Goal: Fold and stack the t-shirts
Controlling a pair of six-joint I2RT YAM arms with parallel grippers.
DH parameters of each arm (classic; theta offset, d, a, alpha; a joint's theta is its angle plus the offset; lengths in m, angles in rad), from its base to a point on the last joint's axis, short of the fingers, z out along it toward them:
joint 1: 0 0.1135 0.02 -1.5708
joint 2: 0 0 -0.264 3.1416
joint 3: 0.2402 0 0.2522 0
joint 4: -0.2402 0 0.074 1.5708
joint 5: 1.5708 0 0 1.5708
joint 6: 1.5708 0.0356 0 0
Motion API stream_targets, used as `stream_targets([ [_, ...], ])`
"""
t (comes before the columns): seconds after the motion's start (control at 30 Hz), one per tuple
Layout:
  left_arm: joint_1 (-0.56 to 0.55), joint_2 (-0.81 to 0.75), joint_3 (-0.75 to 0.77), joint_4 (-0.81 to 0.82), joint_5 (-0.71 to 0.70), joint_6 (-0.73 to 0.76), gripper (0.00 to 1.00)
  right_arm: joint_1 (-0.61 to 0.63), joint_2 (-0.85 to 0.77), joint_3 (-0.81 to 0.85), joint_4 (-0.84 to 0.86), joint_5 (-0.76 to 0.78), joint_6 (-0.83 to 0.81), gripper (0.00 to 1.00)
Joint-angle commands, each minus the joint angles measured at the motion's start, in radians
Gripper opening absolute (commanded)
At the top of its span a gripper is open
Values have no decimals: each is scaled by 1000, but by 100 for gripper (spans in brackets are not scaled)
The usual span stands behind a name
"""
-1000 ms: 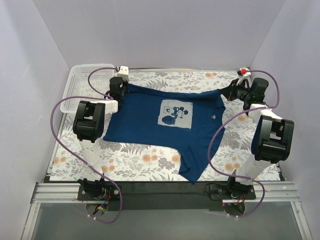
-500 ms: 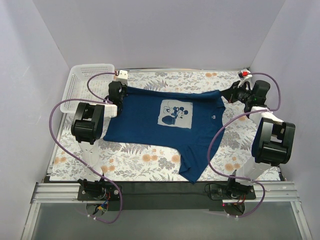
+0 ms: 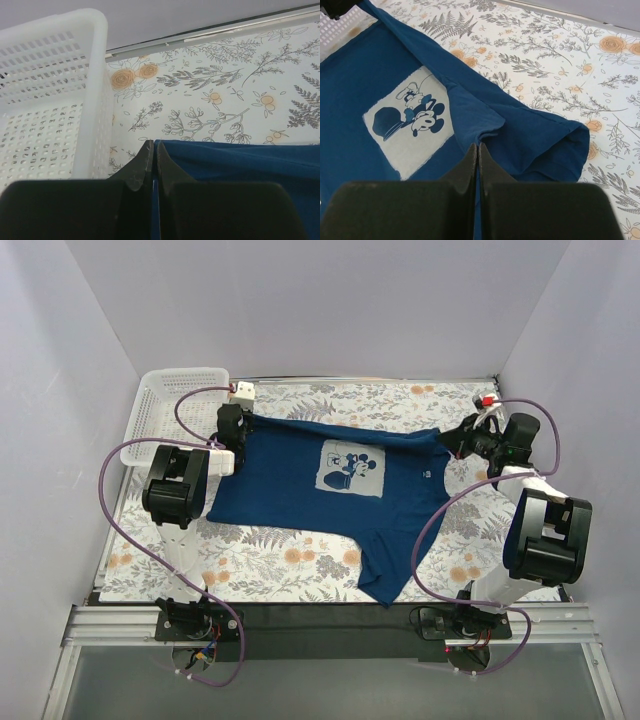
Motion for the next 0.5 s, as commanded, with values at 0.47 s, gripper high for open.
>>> stream_targets([
  [0.47,7,-40,9,-12,-105,45,0,-10,-68,-76,20,-66,-74,1],
])
